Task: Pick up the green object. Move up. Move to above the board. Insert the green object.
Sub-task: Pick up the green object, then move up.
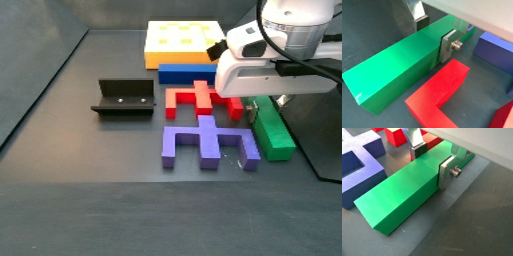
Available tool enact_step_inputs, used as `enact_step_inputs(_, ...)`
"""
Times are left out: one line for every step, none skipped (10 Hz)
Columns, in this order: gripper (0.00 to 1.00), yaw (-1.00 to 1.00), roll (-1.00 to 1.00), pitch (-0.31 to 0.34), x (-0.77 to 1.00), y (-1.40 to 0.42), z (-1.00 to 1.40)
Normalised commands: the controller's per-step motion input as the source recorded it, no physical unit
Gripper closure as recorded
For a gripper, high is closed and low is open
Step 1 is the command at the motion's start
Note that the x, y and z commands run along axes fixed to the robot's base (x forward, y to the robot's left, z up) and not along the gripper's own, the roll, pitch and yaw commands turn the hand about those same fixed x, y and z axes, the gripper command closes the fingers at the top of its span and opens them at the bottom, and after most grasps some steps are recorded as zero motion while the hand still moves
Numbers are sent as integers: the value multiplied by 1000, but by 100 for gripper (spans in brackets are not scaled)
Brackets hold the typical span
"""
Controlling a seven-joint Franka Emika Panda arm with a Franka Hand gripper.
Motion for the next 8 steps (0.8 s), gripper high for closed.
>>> enact_step_inputs(100, 0, 0, 0, 0, 0, 0)
enact_step_inputs(100, 0, 0, 0, 0, 0, 0)
enact_step_inputs(100, 0, 0, 0, 0, 0, 0)
enact_step_inputs(100, 0, 0, 0, 0, 0, 0)
enact_step_inputs(100, 0, 0, 0, 0, 0, 0)
enact_step_inputs(100, 0, 0, 0, 0, 0, 0)
enact_step_inputs(100, 0, 0, 0, 0, 0, 833)
enact_step_inputs(100, 50, -13, 44, -94, -51, 786)
